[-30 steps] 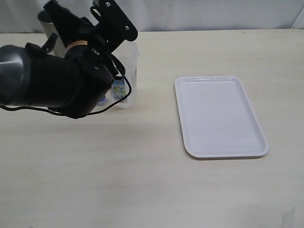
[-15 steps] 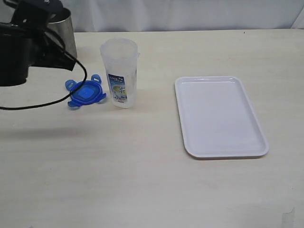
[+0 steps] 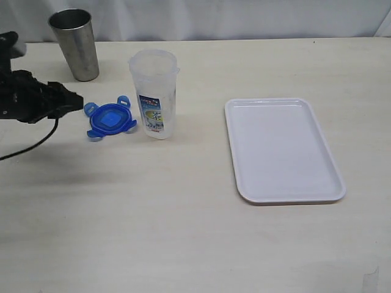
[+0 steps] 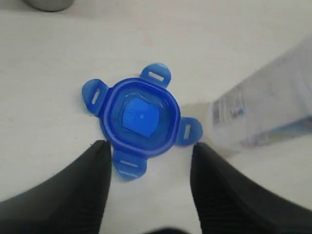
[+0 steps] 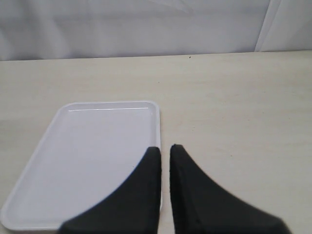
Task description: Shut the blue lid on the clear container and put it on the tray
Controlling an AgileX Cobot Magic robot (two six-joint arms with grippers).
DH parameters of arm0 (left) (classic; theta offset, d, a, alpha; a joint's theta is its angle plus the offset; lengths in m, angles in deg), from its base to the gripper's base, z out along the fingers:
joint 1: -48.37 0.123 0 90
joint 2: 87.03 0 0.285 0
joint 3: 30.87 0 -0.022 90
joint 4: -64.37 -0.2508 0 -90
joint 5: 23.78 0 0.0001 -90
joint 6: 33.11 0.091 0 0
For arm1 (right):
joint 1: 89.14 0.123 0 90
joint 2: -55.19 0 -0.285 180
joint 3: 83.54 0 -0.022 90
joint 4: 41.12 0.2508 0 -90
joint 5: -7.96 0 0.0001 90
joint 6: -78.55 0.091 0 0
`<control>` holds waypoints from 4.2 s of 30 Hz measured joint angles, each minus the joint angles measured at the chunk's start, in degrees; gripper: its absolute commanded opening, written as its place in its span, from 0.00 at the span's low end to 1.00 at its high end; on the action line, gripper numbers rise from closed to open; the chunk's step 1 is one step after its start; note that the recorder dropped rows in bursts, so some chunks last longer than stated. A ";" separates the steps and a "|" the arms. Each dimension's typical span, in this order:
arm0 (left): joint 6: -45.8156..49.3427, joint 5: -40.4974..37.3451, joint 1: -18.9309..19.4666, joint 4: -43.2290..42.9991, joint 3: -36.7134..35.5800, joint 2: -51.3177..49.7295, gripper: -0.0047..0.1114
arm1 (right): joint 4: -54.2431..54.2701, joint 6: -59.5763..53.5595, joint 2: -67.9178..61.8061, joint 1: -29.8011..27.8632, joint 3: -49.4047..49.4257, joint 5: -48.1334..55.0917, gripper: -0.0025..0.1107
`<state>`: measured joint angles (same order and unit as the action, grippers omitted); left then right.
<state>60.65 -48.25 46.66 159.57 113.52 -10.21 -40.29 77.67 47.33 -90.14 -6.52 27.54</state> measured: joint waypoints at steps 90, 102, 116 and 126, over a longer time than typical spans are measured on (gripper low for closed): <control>26.27 39.28 -17.81 -31.80 5.25 0.07 0.04 | 0.00 0.00 0.00 0.00 0.00 0.00 0.08; 27.21 42.90 -17.81 -12.76 5.88 10.66 0.04 | 0.00 0.00 0.00 0.00 0.00 0.00 0.08; 9.69 3.60 -17.81 4.59 13.78 20.16 0.04 | 0.00 0.00 0.00 0.00 0.00 0.00 0.08; -20.94 -19.61 -17.81 -14.41 13.78 17.64 0.04 | 0.00 0.00 0.00 0.00 0.00 0.00 0.08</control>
<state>39.71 -67.86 28.85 145.17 127.30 7.43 -40.29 77.67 47.33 -90.14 -6.52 27.54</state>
